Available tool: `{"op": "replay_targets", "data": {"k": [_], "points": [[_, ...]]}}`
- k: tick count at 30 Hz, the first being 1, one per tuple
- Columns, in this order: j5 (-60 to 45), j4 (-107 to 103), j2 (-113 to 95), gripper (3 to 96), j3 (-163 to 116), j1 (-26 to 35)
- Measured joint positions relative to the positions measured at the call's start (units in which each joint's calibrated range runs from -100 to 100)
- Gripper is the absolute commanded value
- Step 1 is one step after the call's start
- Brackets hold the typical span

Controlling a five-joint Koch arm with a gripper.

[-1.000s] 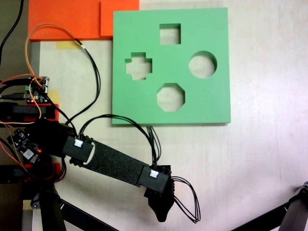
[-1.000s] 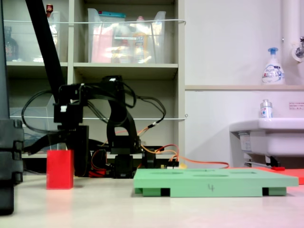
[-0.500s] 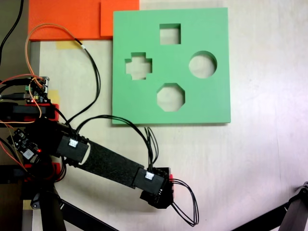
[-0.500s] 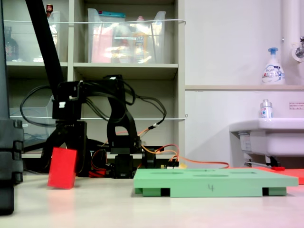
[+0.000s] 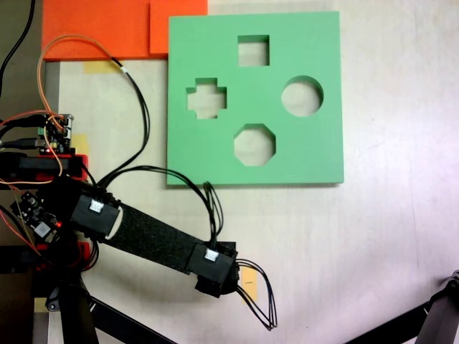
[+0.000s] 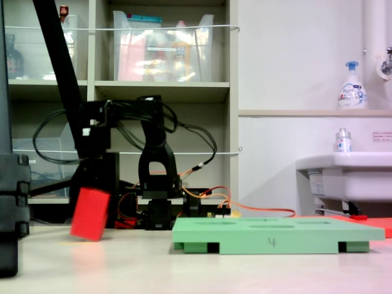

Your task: Put the square block into the corresponding hole

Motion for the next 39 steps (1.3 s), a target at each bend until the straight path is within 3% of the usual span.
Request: {"op": "replay_targets", "data": {"k": [5,10,15,18,28,39], "points": [[4.25,-2.94,-14.09,12.8,6.37,4.35],[17.14,-3.52,-25.44,14.0,6.37,14.51],[32.23,-4.21,-16.28,14.0,14.50,27.59],[36.24,-4.99,-2.33,14.0,26.65,31.45],[39.80,-5.09,32.42,14.0,55.76,35.60],[40.59,-5.09,39.12,14.0,56.15,37.26]]}}
